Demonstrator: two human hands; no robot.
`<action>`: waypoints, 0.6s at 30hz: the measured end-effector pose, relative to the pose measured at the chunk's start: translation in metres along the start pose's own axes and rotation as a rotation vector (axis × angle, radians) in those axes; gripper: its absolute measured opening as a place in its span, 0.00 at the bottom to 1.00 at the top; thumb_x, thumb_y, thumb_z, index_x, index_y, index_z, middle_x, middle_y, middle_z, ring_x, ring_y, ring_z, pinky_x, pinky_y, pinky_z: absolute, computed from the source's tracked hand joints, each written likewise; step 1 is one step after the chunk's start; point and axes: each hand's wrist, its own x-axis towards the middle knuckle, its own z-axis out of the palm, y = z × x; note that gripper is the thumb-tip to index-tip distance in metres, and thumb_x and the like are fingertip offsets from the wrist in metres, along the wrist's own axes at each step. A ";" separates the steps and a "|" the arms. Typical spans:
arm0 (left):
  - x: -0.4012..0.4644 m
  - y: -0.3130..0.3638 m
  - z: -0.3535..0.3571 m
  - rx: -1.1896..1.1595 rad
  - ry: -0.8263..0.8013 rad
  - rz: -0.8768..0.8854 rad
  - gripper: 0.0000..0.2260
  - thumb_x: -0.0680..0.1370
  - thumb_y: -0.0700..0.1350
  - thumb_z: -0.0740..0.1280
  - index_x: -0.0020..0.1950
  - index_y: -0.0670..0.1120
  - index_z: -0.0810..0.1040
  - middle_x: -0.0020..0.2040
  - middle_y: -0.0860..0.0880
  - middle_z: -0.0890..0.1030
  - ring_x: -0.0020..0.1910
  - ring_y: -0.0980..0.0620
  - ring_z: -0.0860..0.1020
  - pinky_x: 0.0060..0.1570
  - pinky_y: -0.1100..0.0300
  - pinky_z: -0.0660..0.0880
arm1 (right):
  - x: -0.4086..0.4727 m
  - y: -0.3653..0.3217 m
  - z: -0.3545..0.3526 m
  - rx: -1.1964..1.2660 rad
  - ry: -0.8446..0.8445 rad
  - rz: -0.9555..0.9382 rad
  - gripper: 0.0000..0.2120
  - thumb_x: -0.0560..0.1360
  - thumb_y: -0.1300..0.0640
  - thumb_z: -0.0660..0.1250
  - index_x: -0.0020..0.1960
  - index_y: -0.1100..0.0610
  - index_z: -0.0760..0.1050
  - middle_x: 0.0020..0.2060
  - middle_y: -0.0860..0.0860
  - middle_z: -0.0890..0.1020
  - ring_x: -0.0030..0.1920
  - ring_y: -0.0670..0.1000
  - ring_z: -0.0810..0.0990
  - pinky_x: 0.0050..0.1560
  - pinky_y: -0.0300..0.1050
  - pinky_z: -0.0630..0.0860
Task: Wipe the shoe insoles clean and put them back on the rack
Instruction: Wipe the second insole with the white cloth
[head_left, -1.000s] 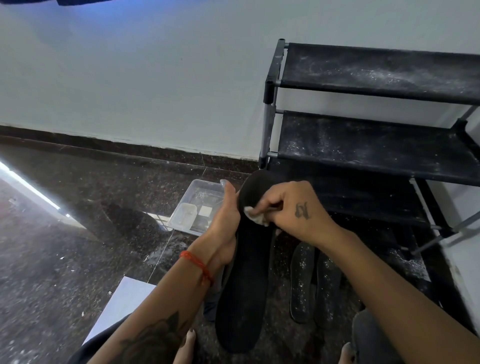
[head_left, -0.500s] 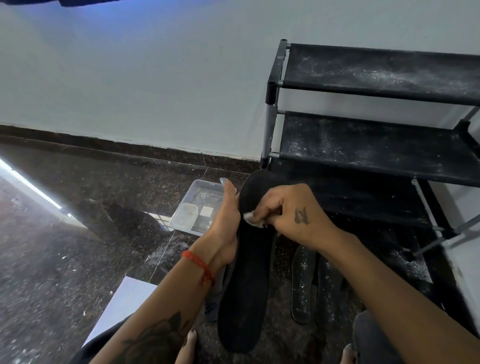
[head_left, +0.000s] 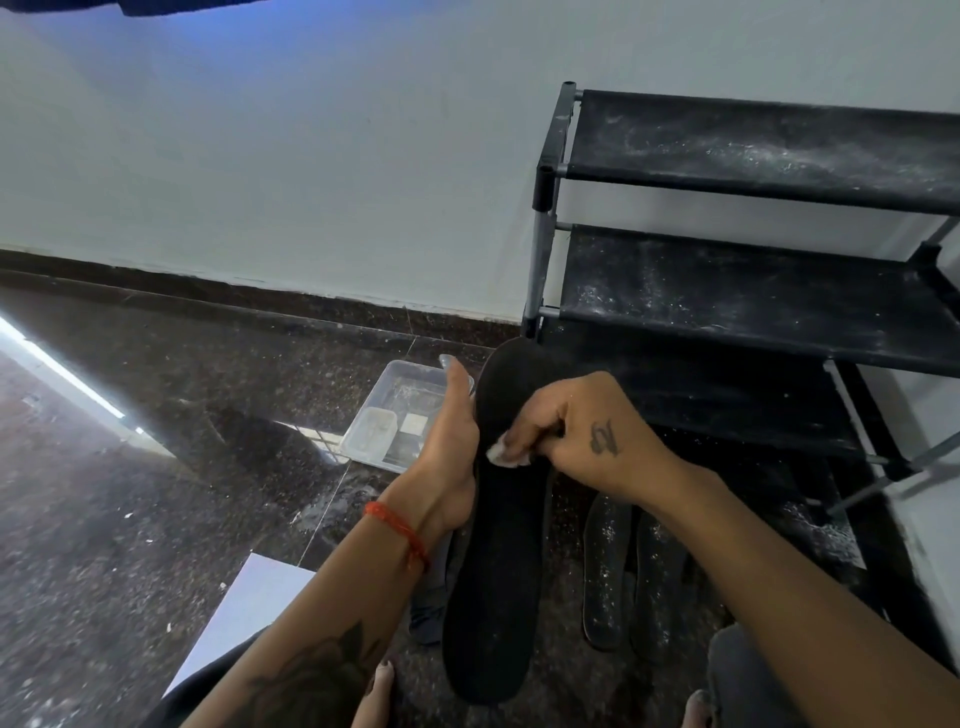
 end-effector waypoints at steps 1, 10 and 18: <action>0.000 -0.001 0.001 0.004 -0.008 0.000 0.38 0.75 0.70 0.45 0.59 0.43 0.80 0.47 0.41 0.83 0.42 0.46 0.83 0.40 0.56 0.81 | 0.000 0.003 -0.003 -0.049 0.000 0.017 0.14 0.64 0.74 0.68 0.39 0.57 0.84 0.37 0.49 0.85 0.39 0.43 0.82 0.44 0.38 0.79; 0.002 -0.003 -0.004 0.055 0.014 -0.038 0.35 0.77 0.68 0.49 0.46 0.40 0.82 0.44 0.41 0.83 0.41 0.47 0.82 0.49 0.54 0.78 | -0.001 -0.004 0.013 0.032 0.153 0.016 0.16 0.65 0.74 0.67 0.46 0.57 0.83 0.41 0.47 0.84 0.42 0.39 0.81 0.43 0.28 0.74; -0.002 -0.001 0.001 -0.021 0.043 -0.058 0.30 0.80 0.63 0.50 0.57 0.42 0.79 0.48 0.40 0.84 0.40 0.45 0.83 0.36 0.55 0.81 | 0.001 0.007 -0.008 -0.231 -0.002 0.003 0.10 0.64 0.68 0.70 0.38 0.55 0.84 0.38 0.48 0.84 0.39 0.44 0.81 0.44 0.43 0.79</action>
